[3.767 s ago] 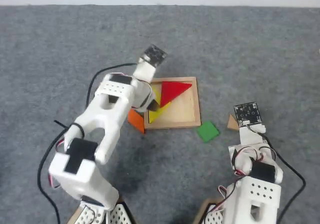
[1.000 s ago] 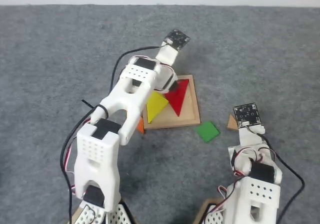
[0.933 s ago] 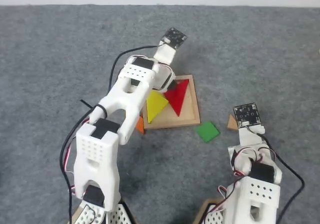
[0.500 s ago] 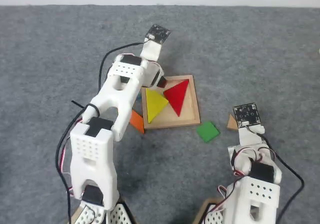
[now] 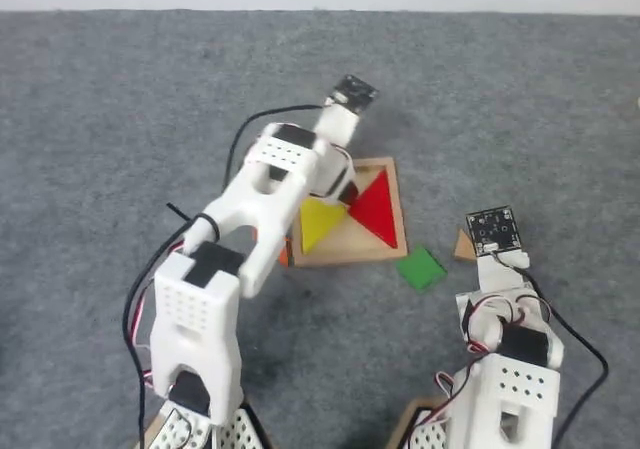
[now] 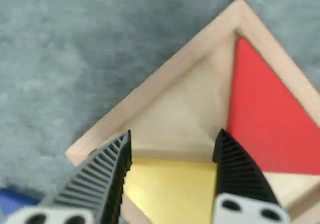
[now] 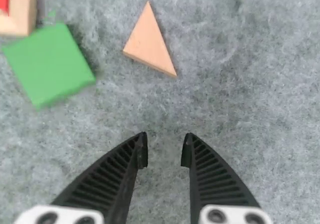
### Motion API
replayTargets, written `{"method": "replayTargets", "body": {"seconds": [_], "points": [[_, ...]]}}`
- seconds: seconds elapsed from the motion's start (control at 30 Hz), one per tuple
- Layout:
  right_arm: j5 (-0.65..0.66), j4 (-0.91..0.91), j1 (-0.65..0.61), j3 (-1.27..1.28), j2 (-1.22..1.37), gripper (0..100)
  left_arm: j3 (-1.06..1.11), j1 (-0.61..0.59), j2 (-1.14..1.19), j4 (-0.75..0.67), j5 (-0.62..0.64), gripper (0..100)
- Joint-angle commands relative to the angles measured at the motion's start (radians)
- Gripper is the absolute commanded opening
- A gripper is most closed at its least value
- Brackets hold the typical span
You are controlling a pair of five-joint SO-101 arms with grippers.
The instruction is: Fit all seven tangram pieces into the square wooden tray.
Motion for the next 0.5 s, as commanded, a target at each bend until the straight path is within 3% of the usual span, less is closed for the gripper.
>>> {"method": "replayTargets", "body": {"seconds": [0.0,0.27,0.47], "points": [[-0.014,-0.022,-0.012,-0.011,-0.016,13.3,-0.008,0.041,-0.127,0.023,-0.005,25],[-0.014,-0.021,-0.013,-0.026,-0.007,13.3,0.008,0.034,-0.324,0.130,-0.003,25],[-0.012,0.007,-0.039,-0.137,-0.001,13.4,0.271,0.032,-0.594,0.132,0.035,25]]}}
